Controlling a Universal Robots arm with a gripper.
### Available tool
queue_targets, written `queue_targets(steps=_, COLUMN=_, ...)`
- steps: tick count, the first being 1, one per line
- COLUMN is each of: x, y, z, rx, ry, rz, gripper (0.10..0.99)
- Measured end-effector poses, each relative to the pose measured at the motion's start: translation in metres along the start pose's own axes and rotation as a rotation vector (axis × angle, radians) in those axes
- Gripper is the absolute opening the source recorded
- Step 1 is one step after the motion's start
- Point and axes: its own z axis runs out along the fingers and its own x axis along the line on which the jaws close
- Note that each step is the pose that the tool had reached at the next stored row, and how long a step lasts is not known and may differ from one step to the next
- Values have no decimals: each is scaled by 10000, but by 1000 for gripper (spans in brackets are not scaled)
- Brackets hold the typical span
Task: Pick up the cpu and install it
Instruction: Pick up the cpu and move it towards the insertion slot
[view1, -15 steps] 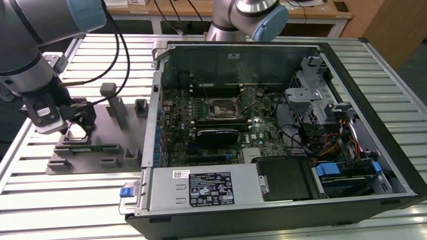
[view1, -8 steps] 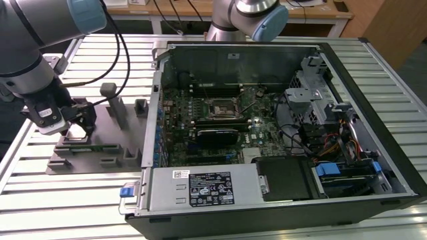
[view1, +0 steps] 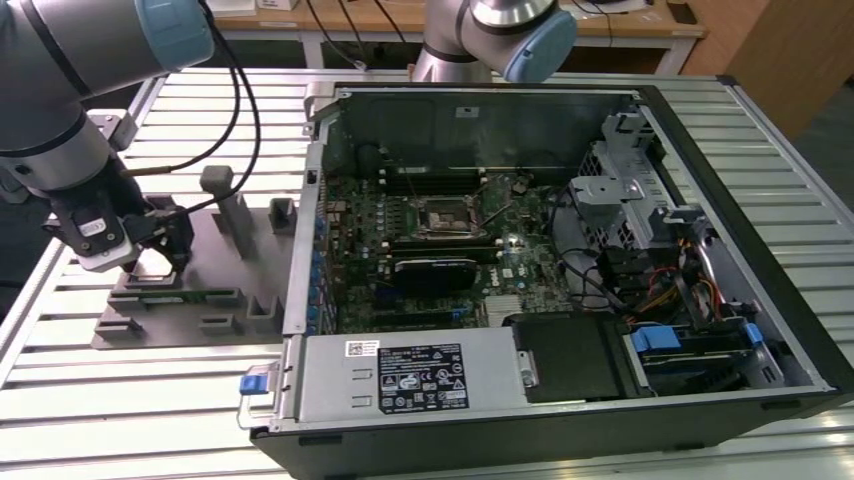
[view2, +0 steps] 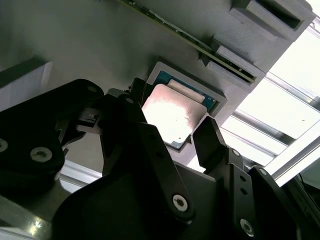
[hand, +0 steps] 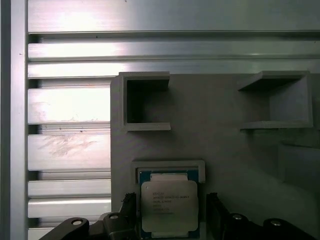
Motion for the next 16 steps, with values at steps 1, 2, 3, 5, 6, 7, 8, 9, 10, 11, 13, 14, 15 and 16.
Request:
queue_targets(steps=1, x=0, y=0, z=1, rx=-1, ry=0, rz=0, gripper=663)
queue_targets(steps=2, x=0, y=0, z=1, rx=0, ry=0, rz=0, gripper=663)
queue_targets(steps=3, x=0, y=0, z=1, rx=0, ry=0, rz=0, gripper=663)
queue_targets(steps=5, x=0, y=0, z=2, rx=0, ry=0, rz=0, gripper=647)
queue_targets(steps=6, x=0, y=0, z=2, rx=0, ry=1, rz=0, gripper=647)
queue_targets(steps=7, x=0, y=0, z=2, rx=0, ry=1, rz=0, gripper=545)
queue_targets(steps=8, x=0, y=0, z=3, rx=0, ry=1, rz=0, gripper=545)
queue_targets(steps=9, x=0, y=0, z=4, rx=0, ry=0, rz=0, gripper=545)
queue_targets(steps=10, x=0, y=0, z=4, rx=0, ry=0, rz=0, gripper=545)
queue_targets(steps=11, x=0, y=0, z=5, rx=0, ry=0, rz=0, gripper=545)
queue_targets(steps=13, x=0, y=0, z=5, rx=0, ry=0, rz=0, gripper=545)
queue_targets(steps=14, x=0, y=0, z=6, rx=0, ry=0, rz=0, gripper=545)
queue_targets(steps=15, x=0, y=0, z=6, rx=0, ry=0, rz=0, gripper=545)
queue_targets(steps=16, x=0, y=0, z=4, rx=-1, ry=-1, rz=0, gripper=545)
